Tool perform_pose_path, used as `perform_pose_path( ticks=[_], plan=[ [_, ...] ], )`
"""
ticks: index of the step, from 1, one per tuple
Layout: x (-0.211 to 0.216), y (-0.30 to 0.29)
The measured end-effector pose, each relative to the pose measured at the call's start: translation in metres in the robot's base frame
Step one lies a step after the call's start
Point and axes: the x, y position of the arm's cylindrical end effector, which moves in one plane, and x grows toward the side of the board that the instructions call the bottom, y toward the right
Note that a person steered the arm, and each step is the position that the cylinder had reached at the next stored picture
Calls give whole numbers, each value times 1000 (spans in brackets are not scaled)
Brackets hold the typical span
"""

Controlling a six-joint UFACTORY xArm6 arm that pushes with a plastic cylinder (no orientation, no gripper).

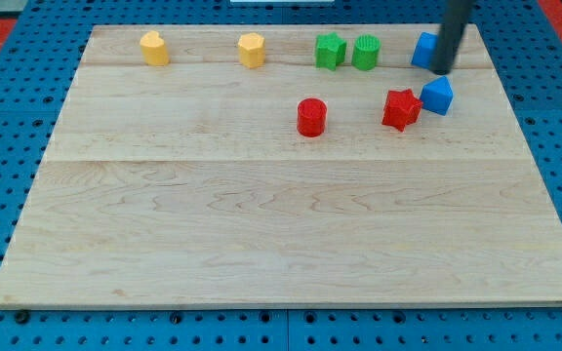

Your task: Move the triangle to the right of the heart

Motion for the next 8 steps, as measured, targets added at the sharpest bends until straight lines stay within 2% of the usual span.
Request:
perform_pose_path(
  ticks=[1, 2, 3, 4, 6, 7, 8],
  plan=[
    [40, 21],
    [36, -42],
    [6, -139],
    [6, -144],
    [28, -3],
    [61, -10],
    [37, -90]
  ],
)
